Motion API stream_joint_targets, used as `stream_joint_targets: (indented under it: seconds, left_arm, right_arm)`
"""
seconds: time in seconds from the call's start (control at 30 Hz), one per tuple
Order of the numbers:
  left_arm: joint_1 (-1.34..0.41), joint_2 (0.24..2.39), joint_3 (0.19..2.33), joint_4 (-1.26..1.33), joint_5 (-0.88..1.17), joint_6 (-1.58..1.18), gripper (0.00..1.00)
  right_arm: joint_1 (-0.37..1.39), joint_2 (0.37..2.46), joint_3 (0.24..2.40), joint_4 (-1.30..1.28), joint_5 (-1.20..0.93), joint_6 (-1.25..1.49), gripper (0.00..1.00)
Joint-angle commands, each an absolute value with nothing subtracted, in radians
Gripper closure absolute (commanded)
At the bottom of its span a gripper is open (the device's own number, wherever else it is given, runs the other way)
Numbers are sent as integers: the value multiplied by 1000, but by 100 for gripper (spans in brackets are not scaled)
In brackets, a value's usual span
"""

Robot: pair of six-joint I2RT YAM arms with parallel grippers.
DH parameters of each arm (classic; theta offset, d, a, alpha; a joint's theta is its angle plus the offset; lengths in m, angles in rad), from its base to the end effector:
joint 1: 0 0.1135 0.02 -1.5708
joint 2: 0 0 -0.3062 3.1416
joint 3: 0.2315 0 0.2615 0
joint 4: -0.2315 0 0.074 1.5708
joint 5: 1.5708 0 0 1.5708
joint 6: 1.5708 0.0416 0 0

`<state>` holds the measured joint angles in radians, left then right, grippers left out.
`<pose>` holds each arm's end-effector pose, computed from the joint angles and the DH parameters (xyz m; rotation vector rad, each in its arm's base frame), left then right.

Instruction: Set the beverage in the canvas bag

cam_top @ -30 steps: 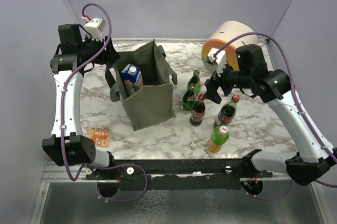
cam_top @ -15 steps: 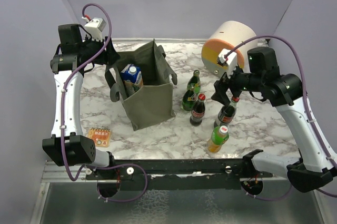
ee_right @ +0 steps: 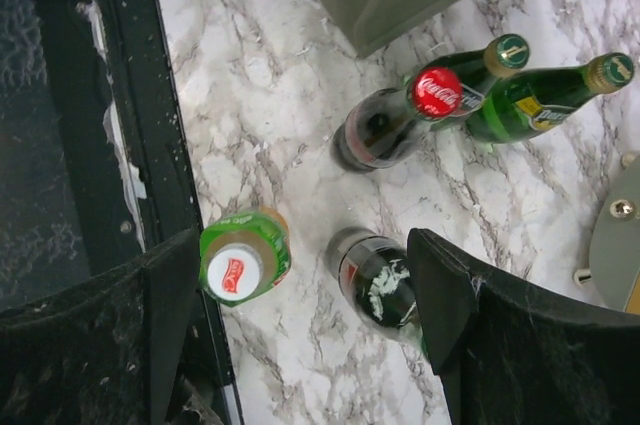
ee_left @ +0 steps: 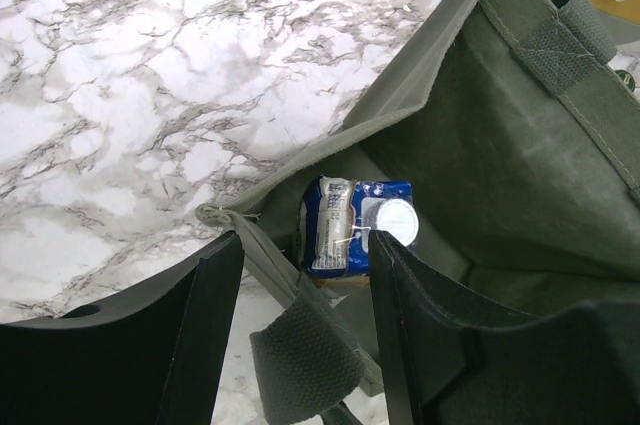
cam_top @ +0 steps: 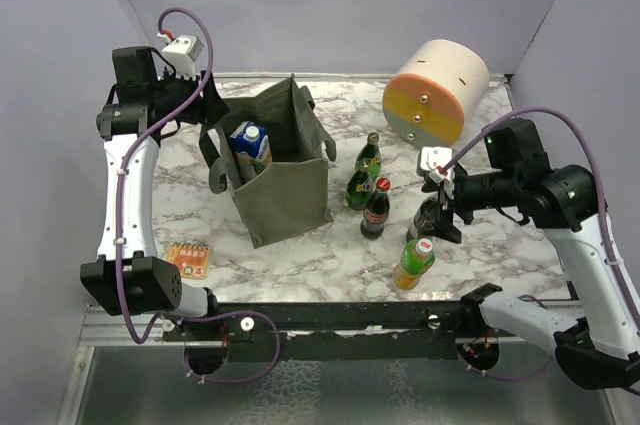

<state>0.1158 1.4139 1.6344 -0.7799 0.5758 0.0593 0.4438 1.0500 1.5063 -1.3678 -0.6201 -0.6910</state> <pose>0.3003 0.0121 0.4724 0.2771 2.0512 -0.5036 0.1122 0.0801 0.4599 -1.4761 1.8383 0.6462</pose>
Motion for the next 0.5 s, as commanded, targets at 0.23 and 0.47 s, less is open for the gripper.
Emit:
stream_joint_targets:
  seconds: [0.23, 0.47]
  left_arm:
    - [113, 1374, 1615, -793, 562, 89, 44]
    - [114, 1368, 1603, -799, 552, 104, 44]
  right_arm:
    - [457, 927, 1285, -1411, -624, -779, 24]
    - [462, 899, 1201, -1411, -609, -810, 31]
